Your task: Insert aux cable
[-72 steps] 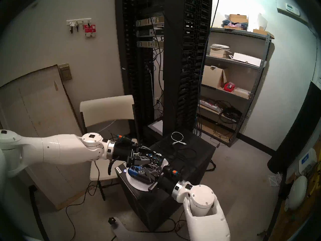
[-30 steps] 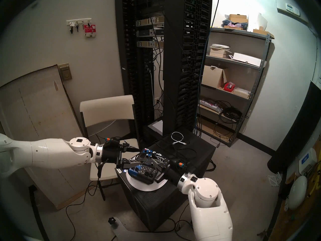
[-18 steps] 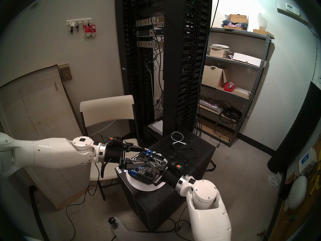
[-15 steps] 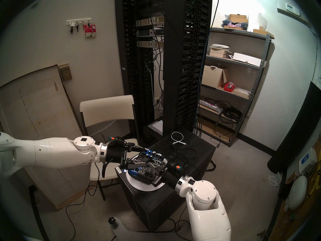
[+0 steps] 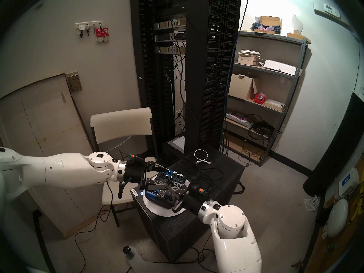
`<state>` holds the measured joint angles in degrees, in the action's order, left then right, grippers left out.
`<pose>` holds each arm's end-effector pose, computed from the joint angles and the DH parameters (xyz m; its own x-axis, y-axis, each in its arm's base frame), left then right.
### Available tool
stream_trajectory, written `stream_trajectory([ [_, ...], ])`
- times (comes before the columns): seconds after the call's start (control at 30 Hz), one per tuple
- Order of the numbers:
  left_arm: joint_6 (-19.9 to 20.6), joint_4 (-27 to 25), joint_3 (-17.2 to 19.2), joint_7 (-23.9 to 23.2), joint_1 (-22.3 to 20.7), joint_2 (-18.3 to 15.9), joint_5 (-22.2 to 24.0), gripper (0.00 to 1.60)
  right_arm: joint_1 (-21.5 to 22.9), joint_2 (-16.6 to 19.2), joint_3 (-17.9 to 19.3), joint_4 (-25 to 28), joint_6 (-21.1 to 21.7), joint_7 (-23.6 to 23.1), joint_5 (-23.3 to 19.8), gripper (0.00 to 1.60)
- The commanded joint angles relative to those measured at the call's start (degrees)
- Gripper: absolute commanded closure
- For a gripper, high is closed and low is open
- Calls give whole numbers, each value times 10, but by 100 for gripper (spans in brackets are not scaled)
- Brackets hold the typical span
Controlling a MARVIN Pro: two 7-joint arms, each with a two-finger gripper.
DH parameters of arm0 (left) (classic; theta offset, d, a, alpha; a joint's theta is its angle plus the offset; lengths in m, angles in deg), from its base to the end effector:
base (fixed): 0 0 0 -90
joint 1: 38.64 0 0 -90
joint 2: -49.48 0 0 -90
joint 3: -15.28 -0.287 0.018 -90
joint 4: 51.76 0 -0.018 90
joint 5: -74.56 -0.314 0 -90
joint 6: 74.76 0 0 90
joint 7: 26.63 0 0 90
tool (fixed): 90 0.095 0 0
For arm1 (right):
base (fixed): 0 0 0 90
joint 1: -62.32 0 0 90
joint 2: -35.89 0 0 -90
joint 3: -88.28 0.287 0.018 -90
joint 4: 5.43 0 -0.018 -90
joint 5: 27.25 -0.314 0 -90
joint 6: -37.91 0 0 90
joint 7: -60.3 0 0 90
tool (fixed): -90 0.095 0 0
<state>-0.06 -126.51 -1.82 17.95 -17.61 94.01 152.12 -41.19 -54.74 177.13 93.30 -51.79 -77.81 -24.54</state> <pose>0.4320 -0.0265 -0.2884 0.2247 -0.2526 0.9411 -0.9675 -0.1728 0.1846 0.3235 0.0813 -0.3351 0.0877 0.0335 0.9956 0.7553 -0.6538 -0.0445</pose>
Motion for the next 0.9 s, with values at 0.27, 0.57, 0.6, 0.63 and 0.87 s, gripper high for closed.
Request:
stream_trajectory([
  [0.27, -3, 8, 11, 10, -11, 14, 1, 9, -1, -6, -10, 14, 5, -1, 4, 160],
  [0.57, -10, 6, 12, 5, -11, 11, 3, 80, -2, -7, -10, 11, 2, 2, 8, 160],
  [0.6, -10, 5, 11, 5, -11, 11, 3, 95, -2, -7, -10, 11, 2, 3, 8, 160],
  [0.63, -10, 5, 11, 5, -11, 11, 3, 95, -2, -7, -10, 11, 2, 3, 8, 160],
  [0.87, -17, 5, 12, -2, -9, 12, 3, 132, 2, -7, -9, 6, -1, 6, 8, 160],
])
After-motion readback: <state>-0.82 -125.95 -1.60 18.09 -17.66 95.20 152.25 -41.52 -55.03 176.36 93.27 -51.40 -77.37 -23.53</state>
